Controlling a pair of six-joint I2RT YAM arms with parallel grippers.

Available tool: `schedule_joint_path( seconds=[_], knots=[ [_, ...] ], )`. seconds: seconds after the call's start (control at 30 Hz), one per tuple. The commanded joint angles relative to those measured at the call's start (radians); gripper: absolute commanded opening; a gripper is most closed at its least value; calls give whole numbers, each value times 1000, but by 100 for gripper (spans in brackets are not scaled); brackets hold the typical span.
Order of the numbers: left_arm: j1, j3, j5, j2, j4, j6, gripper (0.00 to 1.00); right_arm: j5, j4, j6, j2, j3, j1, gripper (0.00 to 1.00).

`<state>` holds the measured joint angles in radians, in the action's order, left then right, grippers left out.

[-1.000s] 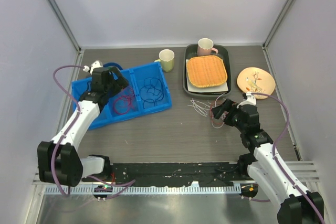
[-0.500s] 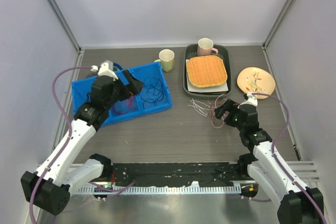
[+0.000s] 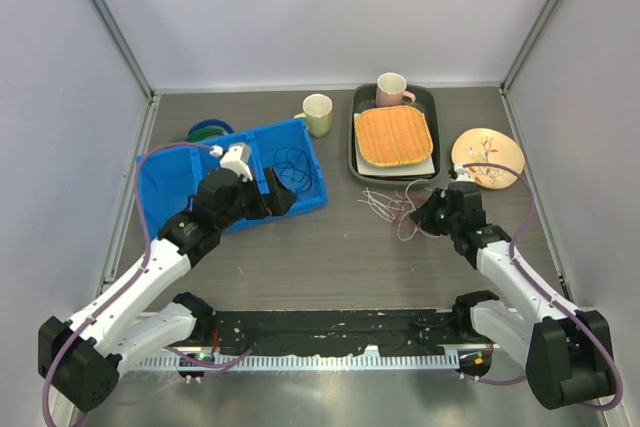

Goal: Untangle the cables

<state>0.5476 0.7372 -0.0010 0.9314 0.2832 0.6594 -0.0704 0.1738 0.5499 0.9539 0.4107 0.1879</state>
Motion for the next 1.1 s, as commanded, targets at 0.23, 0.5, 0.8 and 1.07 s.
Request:
schedule_joint_path(
  seconds=[0.23, 0.5, 0.8, 1.07],
  knots=[
    [12, -90, 436, 13, -279, -50, 100, -647, -109, 24, -109, 206, 1, 1],
    [61, -65, 443, 58, -323, -20, 100, -733, 24, -148, -152, 197, 102, 1],
    [138, -19, 414, 205, -323, -69, 100, -677, 62, -205, -168, 224, 235, 1],
    [229, 28, 403, 320, -352, -81, 90, -618, 38, -192, -142, 217, 236, 1]
  ],
)
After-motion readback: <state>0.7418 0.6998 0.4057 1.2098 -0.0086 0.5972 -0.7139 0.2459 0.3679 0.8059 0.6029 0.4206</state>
